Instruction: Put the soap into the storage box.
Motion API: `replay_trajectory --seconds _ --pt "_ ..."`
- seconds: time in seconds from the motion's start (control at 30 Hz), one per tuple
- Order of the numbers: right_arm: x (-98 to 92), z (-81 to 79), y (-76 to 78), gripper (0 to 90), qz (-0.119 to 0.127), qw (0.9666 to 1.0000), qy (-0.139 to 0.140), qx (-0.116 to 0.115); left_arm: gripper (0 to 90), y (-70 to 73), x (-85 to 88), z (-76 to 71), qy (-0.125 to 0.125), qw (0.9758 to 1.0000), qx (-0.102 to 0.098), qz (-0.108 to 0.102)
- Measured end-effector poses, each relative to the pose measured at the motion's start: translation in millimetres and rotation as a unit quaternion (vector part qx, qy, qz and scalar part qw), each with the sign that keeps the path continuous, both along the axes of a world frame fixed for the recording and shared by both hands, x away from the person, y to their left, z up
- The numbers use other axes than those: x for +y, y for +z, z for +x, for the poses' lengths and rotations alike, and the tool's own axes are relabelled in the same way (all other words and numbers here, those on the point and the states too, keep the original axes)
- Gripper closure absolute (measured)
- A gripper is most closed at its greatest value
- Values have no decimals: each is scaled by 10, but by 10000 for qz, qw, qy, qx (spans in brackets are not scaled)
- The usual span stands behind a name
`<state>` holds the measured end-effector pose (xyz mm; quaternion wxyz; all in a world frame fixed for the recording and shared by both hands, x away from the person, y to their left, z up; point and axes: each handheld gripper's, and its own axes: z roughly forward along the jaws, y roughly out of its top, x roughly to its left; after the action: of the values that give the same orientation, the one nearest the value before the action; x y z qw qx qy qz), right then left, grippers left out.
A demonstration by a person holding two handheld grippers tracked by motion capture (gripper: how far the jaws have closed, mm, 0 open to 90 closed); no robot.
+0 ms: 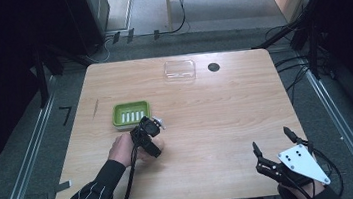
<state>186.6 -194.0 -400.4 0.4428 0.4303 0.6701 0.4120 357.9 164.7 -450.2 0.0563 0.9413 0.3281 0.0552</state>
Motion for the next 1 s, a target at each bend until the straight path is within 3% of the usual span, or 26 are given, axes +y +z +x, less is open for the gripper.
replay_trajectory --seconds 0.67,1.0 --pt "-5 -7 3 134 6 10000 -5 -15 332 -38 32 -25 -122 9999 29 -20" --pt "-6 -6 2 134 5 10000 -1 -19 332 26 73 -40 -227 9997 41 -43"
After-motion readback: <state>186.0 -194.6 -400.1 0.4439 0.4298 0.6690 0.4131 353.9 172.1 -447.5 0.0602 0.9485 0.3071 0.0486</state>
